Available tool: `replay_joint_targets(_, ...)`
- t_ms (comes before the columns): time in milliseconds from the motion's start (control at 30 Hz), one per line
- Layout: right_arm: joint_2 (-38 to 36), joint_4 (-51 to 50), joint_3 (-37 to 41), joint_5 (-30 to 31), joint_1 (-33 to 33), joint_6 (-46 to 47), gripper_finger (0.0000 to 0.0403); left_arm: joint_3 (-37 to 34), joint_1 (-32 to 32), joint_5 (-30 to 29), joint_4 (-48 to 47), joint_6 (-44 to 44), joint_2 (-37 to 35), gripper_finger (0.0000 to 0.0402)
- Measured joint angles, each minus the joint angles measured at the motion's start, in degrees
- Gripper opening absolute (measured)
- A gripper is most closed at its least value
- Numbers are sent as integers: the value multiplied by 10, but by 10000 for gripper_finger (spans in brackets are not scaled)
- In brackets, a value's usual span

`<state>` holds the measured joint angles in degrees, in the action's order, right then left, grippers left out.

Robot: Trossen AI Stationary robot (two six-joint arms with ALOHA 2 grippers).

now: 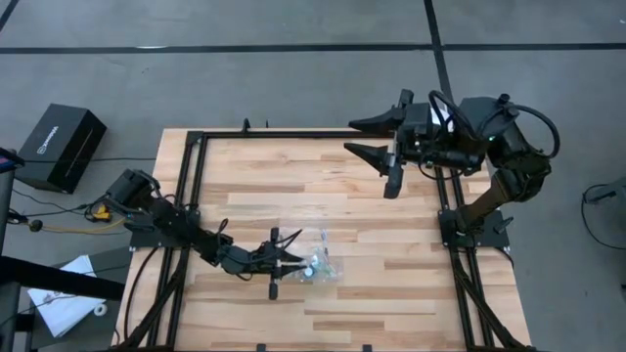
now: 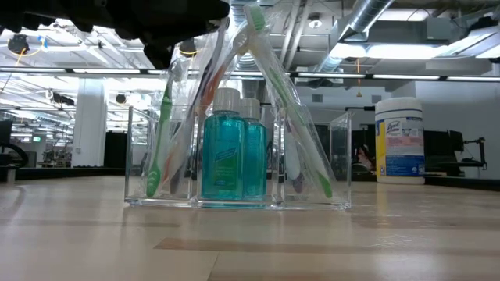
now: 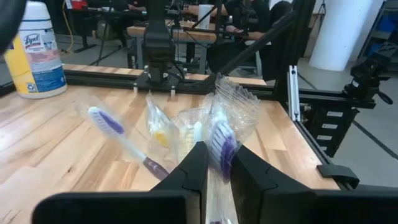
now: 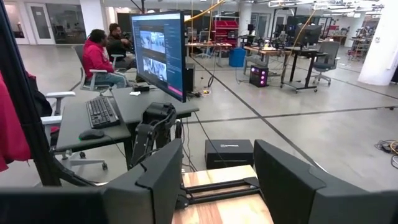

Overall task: Pick & Place toothbrushing station
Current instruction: Put the purple toothbrush into the center transparent organizer, then return to Home Position

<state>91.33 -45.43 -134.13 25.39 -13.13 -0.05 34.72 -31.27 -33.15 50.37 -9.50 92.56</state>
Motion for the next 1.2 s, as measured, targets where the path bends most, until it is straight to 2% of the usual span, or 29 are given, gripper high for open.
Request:
replay_joint_targets(200,0,0,0,0,0,0,188,-9,0,5,9,-13,2,32)
replay_joint_targets(500,0,0,0,0,0,-4,188,-71,1,2,101,-45,0,48)
replay_joint_targets(700,0,9,0,0,0,-6,188,-75,0,11,107,-45,0,53)
replay_joint_targets(933,0,11,0,0,0,-6,188,-77,0,29,97,-45,3,95)
replay_joint_targets(1200,0,13,0,0,0,-6,188,-77,0,26,110,-45,-15,165)
